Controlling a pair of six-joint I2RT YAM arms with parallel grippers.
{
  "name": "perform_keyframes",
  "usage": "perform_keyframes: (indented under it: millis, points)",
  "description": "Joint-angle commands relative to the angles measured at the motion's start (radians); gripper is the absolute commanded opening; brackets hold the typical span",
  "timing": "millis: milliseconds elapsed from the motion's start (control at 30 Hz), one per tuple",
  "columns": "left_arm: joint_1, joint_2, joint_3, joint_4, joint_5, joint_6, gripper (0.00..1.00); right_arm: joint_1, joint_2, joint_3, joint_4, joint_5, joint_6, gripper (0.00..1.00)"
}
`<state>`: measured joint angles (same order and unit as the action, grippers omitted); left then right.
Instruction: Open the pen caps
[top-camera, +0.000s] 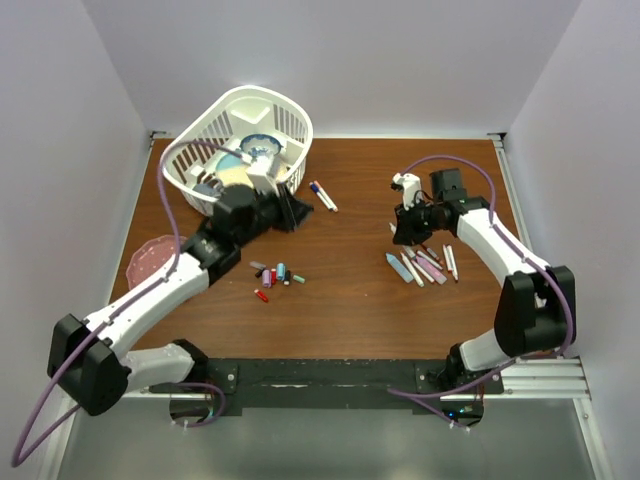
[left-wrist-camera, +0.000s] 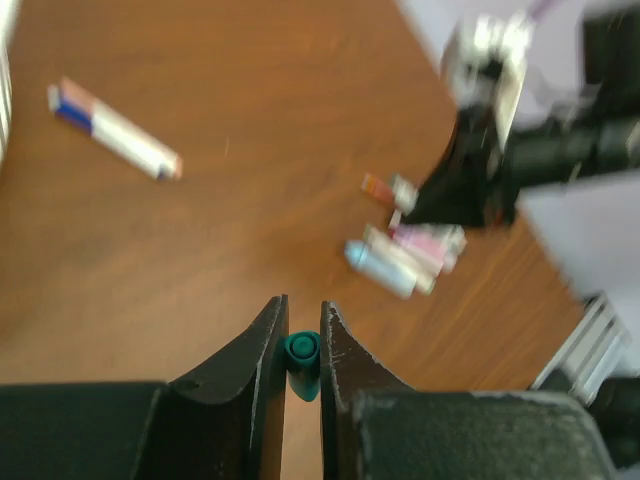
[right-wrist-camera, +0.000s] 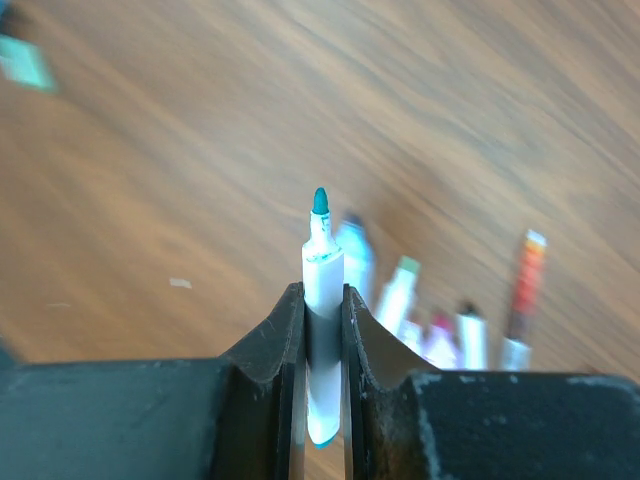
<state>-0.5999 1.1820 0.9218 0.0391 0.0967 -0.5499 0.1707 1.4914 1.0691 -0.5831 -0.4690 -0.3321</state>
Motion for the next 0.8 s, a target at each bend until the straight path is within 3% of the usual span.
perform_keyframes:
  millis: [0, 167, 567, 767]
  points:
    - [-0.070, -0.050, -0.151, -0.136, -0.164, 0.062, 0.00, 0.001, 0.088, 0.049, -0.103, 0.231, -0.102, 0.02]
    - [-0.086, 0.010, -0.204, -0.094, -0.204, 0.064, 0.00, -0.002, 0.119, 0.038, -0.100, 0.314, -0.105, 0.10]
    - [-0.090, 0.229, -0.156, -0.056, -0.288, 0.119, 0.00, 0.000, 0.170, 0.040, -0.130, 0.322, -0.117, 0.29]
    - [-0.092, 0.281, -0.129, -0.057, -0.301, 0.131, 0.12, -0.002, 0.147, 0.049, -0.139, 0.280, -0.124, 0.31]
